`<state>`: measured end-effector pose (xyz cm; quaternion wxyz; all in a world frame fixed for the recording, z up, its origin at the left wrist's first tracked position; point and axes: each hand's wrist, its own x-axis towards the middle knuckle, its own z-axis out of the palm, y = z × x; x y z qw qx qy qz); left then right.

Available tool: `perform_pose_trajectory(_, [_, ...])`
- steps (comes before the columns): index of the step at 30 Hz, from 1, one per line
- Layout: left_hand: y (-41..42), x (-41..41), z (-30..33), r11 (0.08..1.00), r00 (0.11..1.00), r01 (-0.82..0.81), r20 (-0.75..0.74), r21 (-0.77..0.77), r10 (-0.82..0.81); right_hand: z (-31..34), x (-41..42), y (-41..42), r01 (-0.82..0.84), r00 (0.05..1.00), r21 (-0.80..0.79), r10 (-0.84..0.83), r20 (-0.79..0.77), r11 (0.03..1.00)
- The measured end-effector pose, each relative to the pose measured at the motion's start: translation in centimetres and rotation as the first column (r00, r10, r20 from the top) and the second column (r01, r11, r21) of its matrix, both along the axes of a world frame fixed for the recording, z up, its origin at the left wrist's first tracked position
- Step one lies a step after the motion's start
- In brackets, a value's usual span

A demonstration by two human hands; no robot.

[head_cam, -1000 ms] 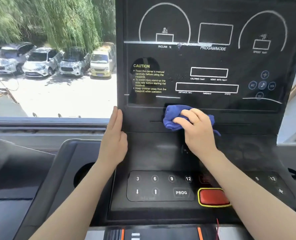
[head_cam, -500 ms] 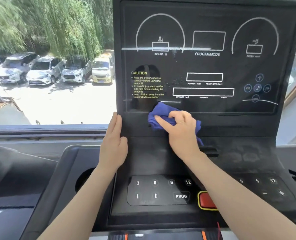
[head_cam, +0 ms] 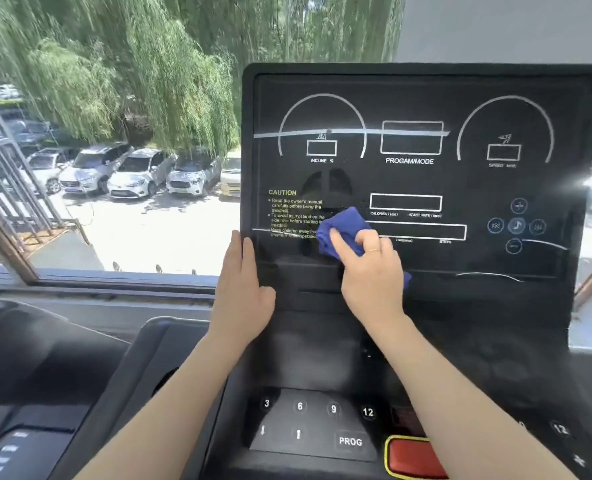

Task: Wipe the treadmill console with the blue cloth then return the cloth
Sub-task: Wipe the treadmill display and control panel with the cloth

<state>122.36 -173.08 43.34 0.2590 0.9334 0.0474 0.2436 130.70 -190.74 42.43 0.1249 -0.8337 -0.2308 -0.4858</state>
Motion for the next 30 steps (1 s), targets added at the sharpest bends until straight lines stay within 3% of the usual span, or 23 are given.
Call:
perform_pose_trajectory(5, [-1.2,0.5,0.9,0.998,0.998,-0.023,-0.065,-0.054,0.019,-1.5,-1.2,1.4,-0.180,0.981,-0.336,0.195,0.011,0.925])
perform_pose_trajectory(9, [-2.3,1.2,2.1,0.995,0.997,-0.043,-0.063,-0.092,0.037,0.8,0.8,-1.7,-0.077,0.993,-0.135,0.088,0.074,0.988])
perform_pose_trajectory(12, [-2.5,1.5,2.2,0.992,0.993,-0.081,-0.098,-0.102,0.071,1.8,2.1,-3.8,0.011,0.999,0.025,-0.012,0.035,1.000])
perform_pose_trajectory(14, [-2.3,1.3,1.9,0.991,0.992,-0.096,-0.097,-0.095,0.087,1.0,1.4,-3.0,0.017,1.000,0.043,-0.018,0.025,0.999])
perform_pose_trajectory(18, [-2.1,1.1,1.6,0.988,0.994,-0.101,-0.044,-0.113,0.097,-2.0,-1.0,0.4,-0.202,0.977,-0.305,0.215,0.010,0.931])
perform_pose_trajectory(20, [-2.0,1.3,1.6,0.989,0.995,-0.097,-0.026,-0.115,0.094,-0.9,-0.3,0.5,-0.224,0.968,-0.388,0.249,0.015,0.894])
perform_pose_trajectory(22, [-2.0,1.5,1.5,0.989,0.995,-0.096,0.005,-0.110,0.098,1.6,1.1,-0.4,-0.151,0.985,-0.293,0.170,0.040,0.944])
perform_pose_trajectory(26, [-1.5,2.2,1.3,0.997,0.997,-0.048,0.053,-0.058,0.052,4.8,3.3,-3.4,0.047,0.998,0.106,-0.051,0.043,0.993])
perform_pose_trajectory(28, [-1.2,2.4,1.2,0.999,0.998,-0.019,0.056,-0.033,0.021,3.9,2.6,-2.7,0.114,0.993,0.189,-0.117,0.003,0.975])
perform_pose_trajectory(30, [-0.8,2.5,1.1,1.000,0.997,-0.004,0.081,-0.006,0.005,1.7,1.1,0.1,0.077,0.997,0.163,-0.077,-0.006,0.984])
